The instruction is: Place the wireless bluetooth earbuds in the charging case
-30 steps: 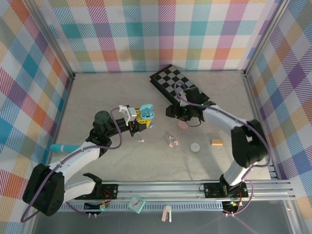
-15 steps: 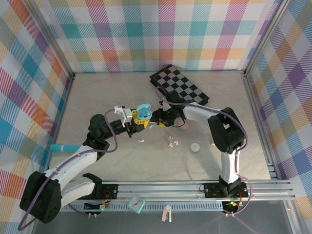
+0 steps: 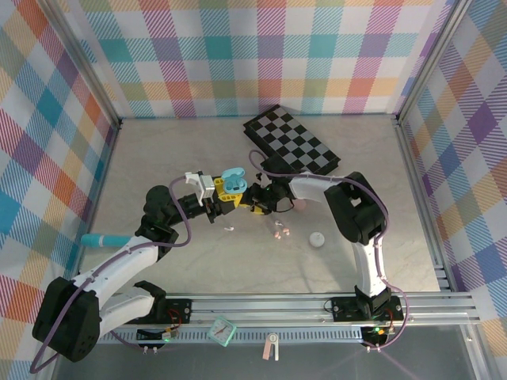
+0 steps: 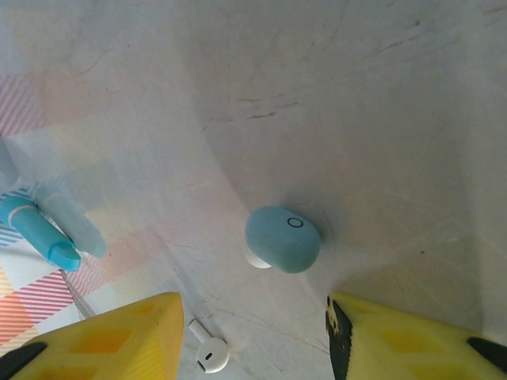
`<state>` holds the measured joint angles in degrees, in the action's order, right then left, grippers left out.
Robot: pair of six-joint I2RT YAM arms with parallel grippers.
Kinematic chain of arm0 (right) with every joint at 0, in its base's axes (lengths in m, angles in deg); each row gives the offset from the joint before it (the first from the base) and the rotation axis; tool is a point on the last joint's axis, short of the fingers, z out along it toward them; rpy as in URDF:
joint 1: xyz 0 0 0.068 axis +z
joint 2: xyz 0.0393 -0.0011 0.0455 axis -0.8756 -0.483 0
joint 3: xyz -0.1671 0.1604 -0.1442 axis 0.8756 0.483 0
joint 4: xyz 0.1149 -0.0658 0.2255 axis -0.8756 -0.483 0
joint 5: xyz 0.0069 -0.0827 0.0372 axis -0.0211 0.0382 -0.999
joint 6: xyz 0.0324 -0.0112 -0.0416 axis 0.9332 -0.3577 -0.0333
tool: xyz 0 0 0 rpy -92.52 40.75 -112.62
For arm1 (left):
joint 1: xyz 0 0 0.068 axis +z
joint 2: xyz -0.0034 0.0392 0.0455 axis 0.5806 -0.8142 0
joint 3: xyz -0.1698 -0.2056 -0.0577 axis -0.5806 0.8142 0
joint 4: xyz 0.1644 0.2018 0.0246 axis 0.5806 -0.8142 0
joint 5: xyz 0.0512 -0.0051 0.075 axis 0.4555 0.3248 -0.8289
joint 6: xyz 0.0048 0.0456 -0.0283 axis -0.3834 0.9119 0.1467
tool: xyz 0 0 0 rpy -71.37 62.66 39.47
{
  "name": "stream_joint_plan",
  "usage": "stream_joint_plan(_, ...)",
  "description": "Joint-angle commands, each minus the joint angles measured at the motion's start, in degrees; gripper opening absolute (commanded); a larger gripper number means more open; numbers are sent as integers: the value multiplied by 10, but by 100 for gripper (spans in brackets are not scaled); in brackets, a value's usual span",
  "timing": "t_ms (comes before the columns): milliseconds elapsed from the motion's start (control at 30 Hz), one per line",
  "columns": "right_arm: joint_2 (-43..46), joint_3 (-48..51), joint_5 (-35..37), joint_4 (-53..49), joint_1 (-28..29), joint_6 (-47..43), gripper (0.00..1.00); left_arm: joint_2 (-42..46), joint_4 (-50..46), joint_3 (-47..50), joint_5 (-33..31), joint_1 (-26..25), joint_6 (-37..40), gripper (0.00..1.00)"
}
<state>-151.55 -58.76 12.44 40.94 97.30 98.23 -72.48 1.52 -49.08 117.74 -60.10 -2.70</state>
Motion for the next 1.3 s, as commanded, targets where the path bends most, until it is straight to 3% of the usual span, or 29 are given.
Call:
stream_joint_plan(0, -22, -23, 9, -1, 1, 5, 51, 5, 18, 3, 9, 4, 4, 35)
stream_joint_plan(233, -62, -87, 41, -57, -2, -20, 48, 14, 8, 7, 8, 5, 8, 35)
stream_joint_plan(467, -80, -130, 56, -101, -2, -38, 38, 19, 5, 11, 7, 8, 13, 35)
stream_joint_plan(967, -102, -190, 84, -143, -3, -47, 38, 11, 22, 17, 10, 13, 11, 35)
stream_joint_plan(1267, -115, -220, 101, -175, -3, -57, 34, 12, 26, 18, 12, 16, 9, 35)
